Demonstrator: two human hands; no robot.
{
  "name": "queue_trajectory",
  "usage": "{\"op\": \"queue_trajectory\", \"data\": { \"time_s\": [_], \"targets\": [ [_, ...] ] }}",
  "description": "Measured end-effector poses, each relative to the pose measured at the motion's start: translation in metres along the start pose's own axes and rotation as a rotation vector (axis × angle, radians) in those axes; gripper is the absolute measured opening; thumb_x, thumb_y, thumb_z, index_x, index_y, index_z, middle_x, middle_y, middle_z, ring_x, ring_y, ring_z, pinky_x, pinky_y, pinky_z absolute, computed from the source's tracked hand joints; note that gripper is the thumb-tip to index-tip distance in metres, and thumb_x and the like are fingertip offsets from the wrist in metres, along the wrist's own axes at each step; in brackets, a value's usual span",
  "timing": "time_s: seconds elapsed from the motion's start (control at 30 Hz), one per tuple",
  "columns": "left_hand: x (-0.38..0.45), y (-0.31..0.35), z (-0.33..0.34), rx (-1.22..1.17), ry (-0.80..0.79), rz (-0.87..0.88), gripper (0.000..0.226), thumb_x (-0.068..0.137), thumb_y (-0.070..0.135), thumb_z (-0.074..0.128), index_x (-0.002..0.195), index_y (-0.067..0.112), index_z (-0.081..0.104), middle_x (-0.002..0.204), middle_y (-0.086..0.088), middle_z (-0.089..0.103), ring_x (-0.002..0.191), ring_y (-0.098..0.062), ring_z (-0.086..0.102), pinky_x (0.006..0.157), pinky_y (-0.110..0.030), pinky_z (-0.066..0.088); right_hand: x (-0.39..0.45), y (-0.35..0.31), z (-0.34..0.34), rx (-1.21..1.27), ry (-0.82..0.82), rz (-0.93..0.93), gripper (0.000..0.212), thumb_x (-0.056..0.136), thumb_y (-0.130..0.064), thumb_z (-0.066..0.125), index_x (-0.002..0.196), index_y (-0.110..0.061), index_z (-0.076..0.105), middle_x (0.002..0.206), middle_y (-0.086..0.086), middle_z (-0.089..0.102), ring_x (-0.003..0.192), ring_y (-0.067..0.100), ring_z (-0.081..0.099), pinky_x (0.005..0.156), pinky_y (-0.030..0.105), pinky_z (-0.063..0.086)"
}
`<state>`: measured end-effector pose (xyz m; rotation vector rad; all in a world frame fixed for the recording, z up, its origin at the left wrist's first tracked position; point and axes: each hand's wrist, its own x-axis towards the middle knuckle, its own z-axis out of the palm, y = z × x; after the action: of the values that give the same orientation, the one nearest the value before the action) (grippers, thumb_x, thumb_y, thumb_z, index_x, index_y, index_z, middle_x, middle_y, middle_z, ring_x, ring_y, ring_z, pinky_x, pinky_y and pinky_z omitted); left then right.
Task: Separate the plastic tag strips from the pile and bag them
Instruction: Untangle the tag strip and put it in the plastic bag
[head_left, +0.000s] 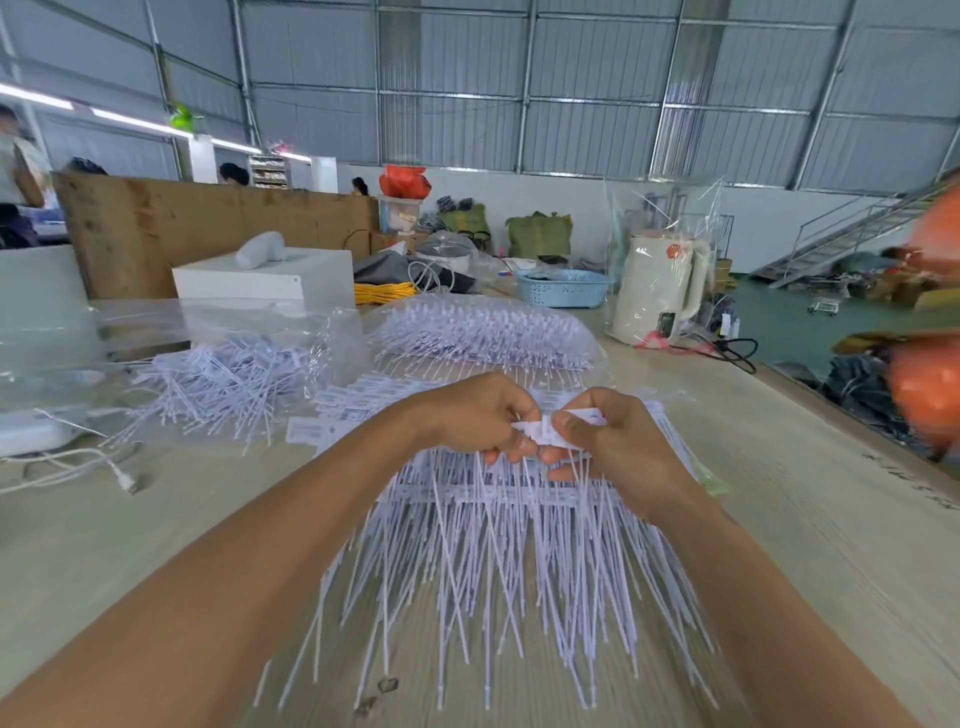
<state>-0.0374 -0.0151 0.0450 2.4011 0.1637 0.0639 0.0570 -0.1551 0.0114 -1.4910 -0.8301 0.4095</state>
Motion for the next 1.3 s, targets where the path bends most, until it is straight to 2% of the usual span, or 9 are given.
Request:
{"op": "queue_trajectory", "data": {
  "time_s": [0.17, 0.3, 0.47, 0.67, 0.83, 0.9, 1.0, 1.2, 1.3],
  "targets": [
    [0.003, -0.002, 0.002, 0.049, -0.017, -0.027, 0.008, 0.091, 0.008, 0.060, 0.084, 0.013, 0.061, 0.062, -0.003, 0.055, 0.049, -0.006, 0.051, 0.058, -0.025, 0.048, 0.001, 0.004, -0.003, -0.084, -0.063, -0.064, 0.007, 0.087, -0.001, 0.061, 0.083, -0.006, 0.061, 0.060, 0.008, 0.061, 0.050, 0.017, 0.057, 0.052, 0.031, 0.053],
    [0.006, -0.006, 0.005, 0.061, 0.026, -0.070, 0.014, 0.091, 0.017, 0.061, 0.087, 0.003, 0.064, 0.061, -0.001, 0.058, 0.051, -0.013, 0.053, 0.058, -0.023, 0.045, 0.002, 0.005, -0.004, -0.145, -0.058, -0.048, 0.008, 0.087, 0.000, 0.060, 0.080, 0.000, 0.063, 0.054, 0.006, 0.059, 0.051, 0.022, 0.054, 0.054, 0.033, 0.048],
    [0.010, -0.003, 0.002, 0.032, 0.041, -0.059, 0.023, 0.091, 0.016, 0.060, 0.082, -0.004, 0.065, 0.056, -0.001, 0.055, 0.047, -0.008, 0.047, 0.052, -0.018, 0.040, 0.000, 0.000, 0.002, -0.188, 0.012, -0.059, 0.012, 0.086, 0.006, 0.059, 0.079, -0.003, 0.061, 0.055, 0.008, 0.056, 0.039, 0.008, 0.052, 0.042, 0.020, 0.045],
    [0.006, -0.005, -0.013, -0.284, -0.163, -0.096, 0.018, 0.091, 0.013, 0.057, 0.077, 0.005, 0.066, 0.049, 0.004, 0.038, 0.045, -0.008, 0.029, 0.049, -0.022, 0.021, -0.004, -0.009, 0.002, -0.232, 0.026, -0.183, 0.024, 0.084, 0.006, 0.061, 0.072, -0.014, 0.062, 0.060, 0.006, 0.057, 0.043, 0.008, 0.053, 0.048, 0.027, 0.046],
    [0.008, 0.002, -0.023, -0.246, -0.260, -0.175, 0.024, 0.093, 0.011, 0.054, 0.072, 0.004, 0.064, 0.041, 0.006, 0.036, 0.035, -0.007, 0.028, 0.039, -0.016, 0.024, 0.001, -0.013, -0.013, -0.350, 0.123, -0.182, 0.012, 0.083, 0.005, 0.061, 0.081, -0.006, 0.065, 0.063, 0.005, 0.058, 0.048, 0.011, 0.052, 0.043, 0.021, 0.043],
    [0.007, 0.000, -0.027, -0.184, -0.241, -0.172, 0.025, 0.094, 0.011, 0.054, 0.071, 0.004, 0.064, 0.041, 0.005, 0.038, 0.036, -0.008, 0.030, 0.041, -0.018, 0.024, 0.005, -0.012, -0.037, -0.194, 0.245, -0.112, 0.007, 0.085, 0.004, 0.060, 0.092, 0.003, 0.064, 0.065, 0.009, 0.058, 0.049, 0.013, 0.052, 0.044, 0.018, 0.043],
    [0.013, -0.005, -0.019, -0.101, -0.034, -0.097, 0.023, 0.094, 0.016, 0.056, 0.074, 0.008, 0.066, 0.042, 0.007, 0.048, 0.040, -0.009, 0.040, 0.046, -0.020, 0.033, 0.008, -0.013, -0.043, 0.202, 0.194, 0.034, 0.006, 0.087, 0.002, 0.058, 0.090, 0.004, 0.063, 0.071, 0.013, 0.059, 0.047, 0.011, 0.055, 0.047, 0.018, 0.048],
    [0.030, -0.015, 0.010, -0.039, 0.062, -0.039, 0.020, 0.092, 0.021, 0.059, 0.080, 0.009, 0.069, 0.069, -0.005, 0.065, 0.059, -0.011, 0.061, 0.056, -0.019, 0.049, 0.015, -0.011, -0.030, 0.351, 0.070, 0.101, 0.005, 0.087, 0.001, 0.058, 0.088, 0.002, 0.063, 0.079, 0.013, 0.061, 0.049, 0.013, 0.057, 0.049, 0.019, 0.050],
    [0.037, -0.021, 0.021, -0.041, 0.121, -0.058, 0.015, 0.089, 0.020, 0.064, 0.081, 0.008, 0.070, 0.071, 0.011, 0.063, 0.060, 0.002, 0.060, 0.058, -0.012, 0.049, 0.018, -0.011, -0.029, 0.448, 0.085, 0.141, 0.007, 0.089, 0.001, 0.056, 0.090, 0.002, 0.062, 0.081, 0.013, 0.060, 0.050, 0.013, 0.058, 0.051, 0.020, 0.053]
  ]
}}
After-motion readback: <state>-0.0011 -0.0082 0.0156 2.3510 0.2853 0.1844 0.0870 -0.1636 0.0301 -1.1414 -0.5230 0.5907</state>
